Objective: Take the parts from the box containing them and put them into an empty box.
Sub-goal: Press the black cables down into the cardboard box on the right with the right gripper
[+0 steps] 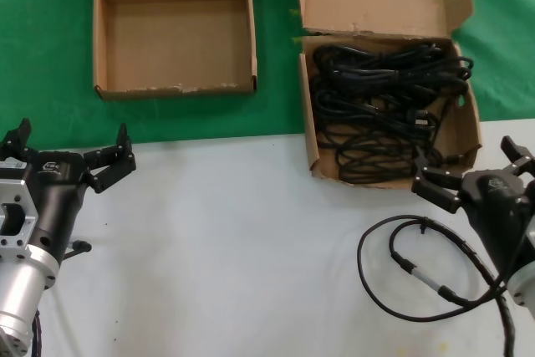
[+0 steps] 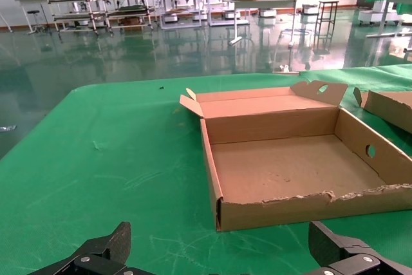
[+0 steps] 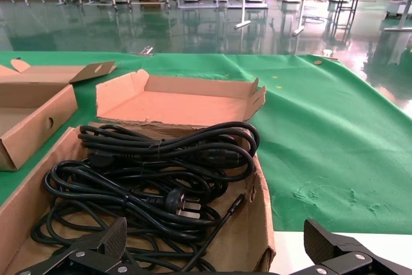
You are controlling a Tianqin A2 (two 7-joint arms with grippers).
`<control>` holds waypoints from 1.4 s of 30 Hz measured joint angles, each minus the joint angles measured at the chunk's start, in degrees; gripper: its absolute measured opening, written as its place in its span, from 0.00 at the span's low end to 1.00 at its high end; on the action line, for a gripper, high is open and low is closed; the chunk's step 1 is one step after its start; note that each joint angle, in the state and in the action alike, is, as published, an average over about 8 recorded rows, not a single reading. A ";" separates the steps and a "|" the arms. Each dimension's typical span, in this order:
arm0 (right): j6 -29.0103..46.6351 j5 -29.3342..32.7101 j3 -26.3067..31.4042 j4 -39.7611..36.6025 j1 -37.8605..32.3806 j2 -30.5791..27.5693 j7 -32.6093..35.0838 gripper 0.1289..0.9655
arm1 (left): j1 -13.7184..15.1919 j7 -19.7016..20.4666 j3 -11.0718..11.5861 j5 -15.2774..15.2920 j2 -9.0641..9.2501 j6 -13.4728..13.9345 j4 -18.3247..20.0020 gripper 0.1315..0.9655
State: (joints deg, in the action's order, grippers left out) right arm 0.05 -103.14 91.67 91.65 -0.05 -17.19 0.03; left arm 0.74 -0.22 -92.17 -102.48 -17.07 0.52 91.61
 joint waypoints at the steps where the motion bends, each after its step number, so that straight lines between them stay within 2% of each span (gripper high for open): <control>1: 0.00 0.00 0.00 0.00 0.00 0.00 0.00 1.00 | 0.00 0.00 0.00 0.00 0.00 0.00 0.00 1.00; 16: 0.00 0.00 0.00 0.00 0.00 0.00 0.00 1.00 | 0.00 0.00 0.00 0.00 0.00 0.00 0.00 0.99; 25: -0.39 -0.27 0.49 0.27 -0.04 -0.73 -0.15 1.00 | 0.00 0.00 0.00 0.00 0.00 0.00 0.00 0.92; 29: 0.30 -0.42 0.64 0.94 -0.20 -2.25 0.11 1.00 | 0.00 0.00 0.00 0.00 0.00 0.00 0.00 0.85; 33: 3.77 -0.06 -0.08 1.79 -0.96 -4.90 1.51 1.00 | 0.00 0.00 0.00 0.00 0.00 0.00 0.00 0.77; 37: 9.33 0.70 -0.31 2.43 -3.20 -9.41 4.05 1.00 | 0.00 0.00 0.00 0.00 0.00 0.00 0.00 0.77; 42: 17.32 2.40 1.28 2.04 -8.24 -15.61 9.17 1.00 | 0.00 0.00 0.00 0.00 0.00 0.00 0.00 0.63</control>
State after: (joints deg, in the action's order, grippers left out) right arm 17.37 -100.74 92.95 93.68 -8.29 -32.79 9.20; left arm 0.74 -0.22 -92.17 -102.48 -17.07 0.52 91.61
